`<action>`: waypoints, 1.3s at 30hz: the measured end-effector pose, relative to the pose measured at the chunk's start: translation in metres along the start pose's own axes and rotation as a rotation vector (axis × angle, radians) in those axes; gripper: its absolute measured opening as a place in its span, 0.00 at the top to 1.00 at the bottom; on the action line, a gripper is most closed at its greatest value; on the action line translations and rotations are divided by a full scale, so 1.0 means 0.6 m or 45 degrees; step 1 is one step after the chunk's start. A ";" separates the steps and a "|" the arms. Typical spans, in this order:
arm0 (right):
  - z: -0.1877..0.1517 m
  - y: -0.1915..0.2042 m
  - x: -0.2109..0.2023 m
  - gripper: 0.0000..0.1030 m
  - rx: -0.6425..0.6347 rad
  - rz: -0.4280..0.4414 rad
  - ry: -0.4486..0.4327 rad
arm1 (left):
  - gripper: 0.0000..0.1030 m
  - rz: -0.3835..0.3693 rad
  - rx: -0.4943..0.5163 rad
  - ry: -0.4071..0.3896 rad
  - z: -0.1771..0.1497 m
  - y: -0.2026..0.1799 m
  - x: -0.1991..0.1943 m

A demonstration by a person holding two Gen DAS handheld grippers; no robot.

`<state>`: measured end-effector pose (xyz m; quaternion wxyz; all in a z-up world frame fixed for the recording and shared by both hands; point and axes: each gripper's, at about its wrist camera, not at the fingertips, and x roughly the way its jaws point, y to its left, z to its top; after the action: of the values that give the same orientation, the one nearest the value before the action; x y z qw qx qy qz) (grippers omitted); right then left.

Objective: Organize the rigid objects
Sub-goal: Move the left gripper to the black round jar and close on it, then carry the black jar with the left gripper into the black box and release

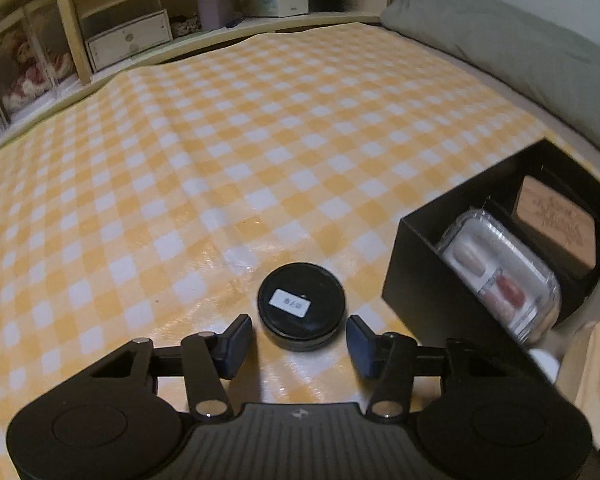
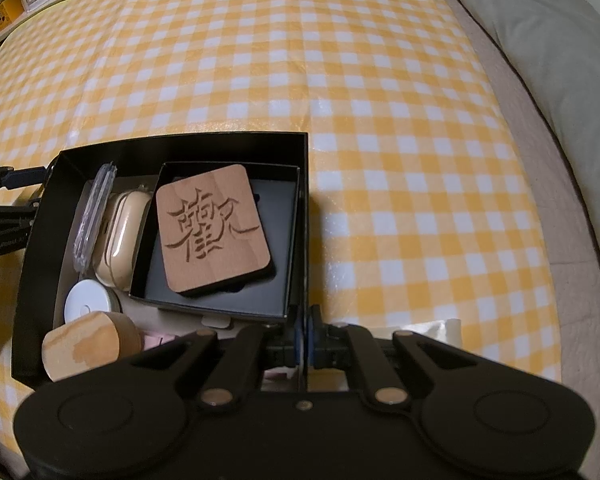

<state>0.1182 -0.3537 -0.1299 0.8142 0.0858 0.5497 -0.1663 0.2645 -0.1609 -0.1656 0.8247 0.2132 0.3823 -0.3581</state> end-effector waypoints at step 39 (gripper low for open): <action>0.000 0.002 0.003 0.97 -0.005 -0.003 0.001 | 0.52 0.113 -0.388 -0.186 0.053 0.017 -0.149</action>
<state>0.1196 -0.3528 -0.1316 0.8138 0.0835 0.5506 -0.1661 0.2468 -0.1358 -0.0753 0.8881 0.0757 0.3616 -0.2736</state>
